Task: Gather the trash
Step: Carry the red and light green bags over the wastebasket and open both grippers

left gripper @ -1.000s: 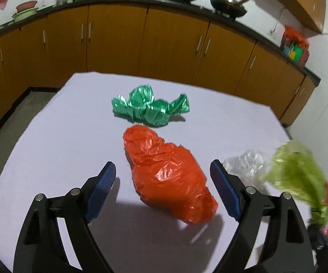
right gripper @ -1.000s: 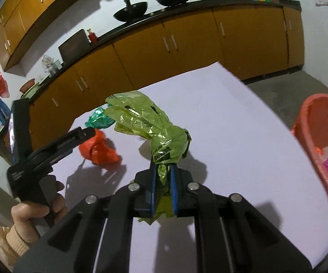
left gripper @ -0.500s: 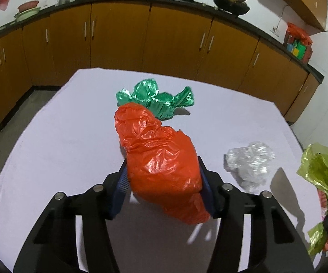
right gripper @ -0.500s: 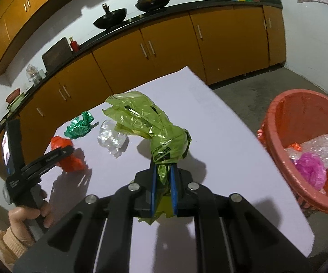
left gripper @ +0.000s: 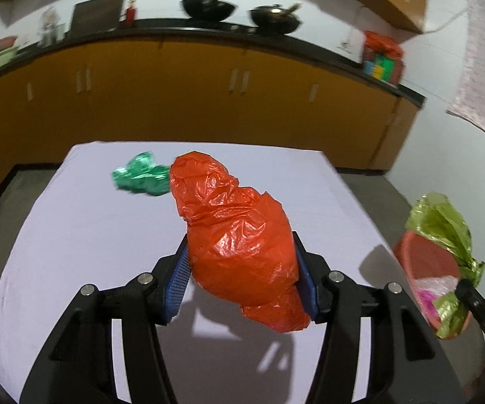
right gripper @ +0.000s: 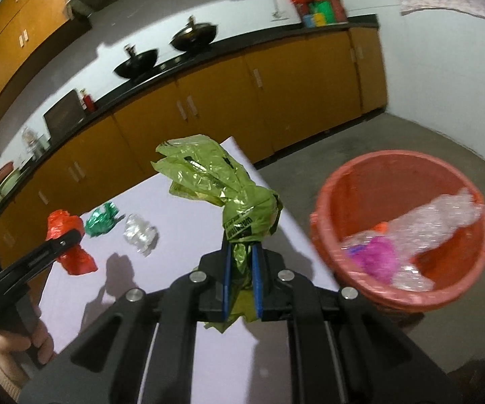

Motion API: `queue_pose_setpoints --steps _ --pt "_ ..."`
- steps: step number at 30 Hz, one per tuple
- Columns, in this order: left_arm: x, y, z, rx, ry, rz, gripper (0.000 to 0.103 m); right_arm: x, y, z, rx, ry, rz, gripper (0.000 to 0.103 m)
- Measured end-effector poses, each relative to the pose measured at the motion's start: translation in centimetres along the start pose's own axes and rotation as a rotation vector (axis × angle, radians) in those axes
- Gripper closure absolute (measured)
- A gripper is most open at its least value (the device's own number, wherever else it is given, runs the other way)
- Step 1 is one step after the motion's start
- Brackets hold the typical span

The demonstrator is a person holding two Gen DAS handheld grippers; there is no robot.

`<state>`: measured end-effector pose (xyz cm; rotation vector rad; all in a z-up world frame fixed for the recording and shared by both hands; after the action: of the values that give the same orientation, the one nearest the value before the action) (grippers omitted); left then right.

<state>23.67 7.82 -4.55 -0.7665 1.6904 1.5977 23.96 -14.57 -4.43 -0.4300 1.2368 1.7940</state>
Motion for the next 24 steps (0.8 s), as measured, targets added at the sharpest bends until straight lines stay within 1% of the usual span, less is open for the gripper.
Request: queue_pose_setpoints --steps 4,10,16,24 --pt "-0.6 1.0 -3.6 0.055 -0.058 -0.028 0.047 -0.8 2.0 -2.8 0.048 -0.032 -0.047 0.091" --pt "-1.0 1.5 -7.9 0.123 -0.113 -0.044 0.048 -2.1 4.5 -7.0 0.108 -0.088 -0.105 0.091" --pt "-0.8 2.1 -11.3 0.176 -0.167 -0.058 0.048 -3.1 6.2 -9.7 0.151 -0.124 -0.154 0.091" --pt "-0.8 2.4 -14.7 0.225 -0.226 -0.065 0.048 -3.6 6.8 -11.8 0.174 -0.156 -0.176 0.091"
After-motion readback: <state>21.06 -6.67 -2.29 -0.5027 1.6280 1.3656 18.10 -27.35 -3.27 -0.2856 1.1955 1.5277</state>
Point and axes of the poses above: each gripper's, at about its wrist camera, not at the fingertips, and y roughly against the way its jaws point, z to its left, x to its underside, the point moved 5 cm from there along -y, roughly the way its jaws point, and after that the axes turned 13 degrees about -y, right-handed, at the moved point
